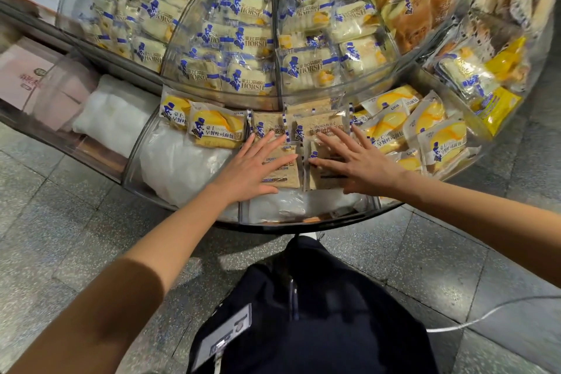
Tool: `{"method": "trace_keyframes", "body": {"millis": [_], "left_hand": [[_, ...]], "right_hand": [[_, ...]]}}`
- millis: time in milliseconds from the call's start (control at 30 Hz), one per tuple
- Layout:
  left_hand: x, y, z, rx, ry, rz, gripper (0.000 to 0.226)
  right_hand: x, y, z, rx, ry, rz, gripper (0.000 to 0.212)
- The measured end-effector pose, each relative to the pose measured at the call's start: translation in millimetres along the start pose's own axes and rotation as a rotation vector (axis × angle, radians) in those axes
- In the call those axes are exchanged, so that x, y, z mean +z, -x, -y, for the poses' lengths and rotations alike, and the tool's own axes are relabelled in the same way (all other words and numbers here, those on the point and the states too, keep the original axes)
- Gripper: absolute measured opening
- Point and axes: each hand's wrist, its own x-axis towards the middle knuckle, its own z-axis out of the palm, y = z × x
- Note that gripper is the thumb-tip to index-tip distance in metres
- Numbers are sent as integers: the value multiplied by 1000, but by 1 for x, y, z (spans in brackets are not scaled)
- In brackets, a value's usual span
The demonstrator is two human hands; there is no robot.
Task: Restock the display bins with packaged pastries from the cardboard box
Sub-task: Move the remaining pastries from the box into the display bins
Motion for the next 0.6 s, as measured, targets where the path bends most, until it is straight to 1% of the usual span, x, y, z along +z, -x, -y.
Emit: {"method": "trace_keyframes", "body": {"millis": [167,400,500,600], "left_hand": [[-4,-1,0,27,-10,-54,87],[-16,-11,-8,55,8,-62,85],[-20,-11,-9,67,17,-73,84],[-31,-15,-10,98,25,-77,81]], "right_hand": [[-1,9,9,39,6,-12,124],[-7,16,14,122,-16,15,127],[-12,18,21,172,-68,21,121],[-22,24,28,254,-168,24,109]]}}
